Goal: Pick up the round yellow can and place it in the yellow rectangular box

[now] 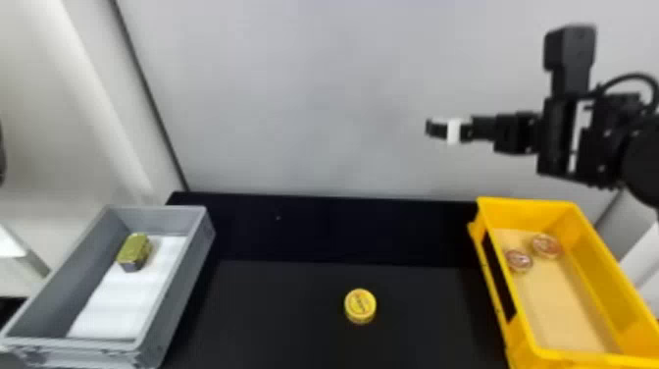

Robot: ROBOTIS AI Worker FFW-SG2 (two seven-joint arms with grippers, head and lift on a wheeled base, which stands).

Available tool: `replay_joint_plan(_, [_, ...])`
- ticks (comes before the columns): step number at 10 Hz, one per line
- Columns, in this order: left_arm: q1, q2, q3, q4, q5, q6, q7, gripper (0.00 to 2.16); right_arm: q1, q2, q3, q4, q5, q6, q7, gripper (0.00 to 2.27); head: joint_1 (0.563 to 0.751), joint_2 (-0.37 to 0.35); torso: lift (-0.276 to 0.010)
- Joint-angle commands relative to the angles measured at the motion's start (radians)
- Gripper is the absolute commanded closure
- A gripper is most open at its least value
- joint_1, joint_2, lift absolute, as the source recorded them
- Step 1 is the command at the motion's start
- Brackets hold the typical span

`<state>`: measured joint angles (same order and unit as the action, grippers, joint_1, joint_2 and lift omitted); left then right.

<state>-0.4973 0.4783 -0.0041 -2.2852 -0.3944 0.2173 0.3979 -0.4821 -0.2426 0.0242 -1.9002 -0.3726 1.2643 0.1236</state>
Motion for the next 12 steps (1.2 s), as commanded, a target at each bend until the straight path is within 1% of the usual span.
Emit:
replay_joint_plan(1, [0.000,-0.010,-0.001,0.007,-0.001,-0.004,0.001,0.14,0.056,-0.020,0.010,0.090,-0.002,0.013,0.093,0.20,0.663,0.054,-0.010])
replay_joint_plan(2, [0.002,-0.015,0.001,0.010,0.000,-0.005,0.003,0.14,0.063,-0.030,0.036,0.144,0.054,0.013,0.206,0.20,0.663,0.054,-0.010])
replay_joint_plan(3, [0.000,-0.013,0.001,0.012,0.000,-0.007,0.003,0.14,0.063,-0.033,0.074,0.194,0.164,0.009,0.340,0.20,0.663,0.054,-0.010])
replay_joint_plan(4, [0.000,-0.013,0.001,0.012,0.000,-0.010,0.006,0.14,0.063,-0.023,0.108,0.230,0.379,-0.003,0.538,0.20,0.663,0.054,-0.010])
replay_joint_plan(5, [0.006,-0.013,0.004,0.012,0.000,-0.012,0.006,0.14,0.071,0.000,0.131,0.267,0.554,-0.030,0.690,0.20,0.663,0.054,-0.010])
replay_joint_plan(6, [0.013,-0.013,0.009,0.013,-0.001,-0.012,0.006,0.14,0.070,0.000,0.172,0.300,0.589,-0.047,0.717,0.18,0.663,0.054,-0.010])
replay_joint_plan(7, [0.020,-0.016,0.015,0.013,-0.001,-0.015,0.009,0.14,0.070,0.011,0.189,0.352,0.607,-0.096,0.750,0.17,0.663,0.054,-0.010])
replay_joint_plan(8, [0.020,-0.019,0.015,0.019,0.000,-0.021,0.010,0.14,0.070,0.023,0.189,0.402,0.614,-0.136,0.754,0.16,0.663,0.054,-0.010])
replay_joint_plan(9, [0.026,-0.022,0.021,0.019,-0.001,-0.024,0.012,0.14,0.062,0.048,0.183,0.454,0.615,-0.165,0.759,0.16,0.663,0.054,-0.010])
replay_joint_plan(10, [0.029,-0.024,0.021,0.023,-0.001,-0.024,0.012,0.14,0.046,0.065,0.198,0.500,0.615,-0.195,0.767,0.16,0.663,0.054,-0.010])
replay_joint_plan(12, [0.028,-0.026,0.022,0.024,-0.001,-0.028,0.012,0.14,0.036,0.086,0.215,0.587,0.607,-0.248,0.780,0.16,0.663,0.054,-0.010])
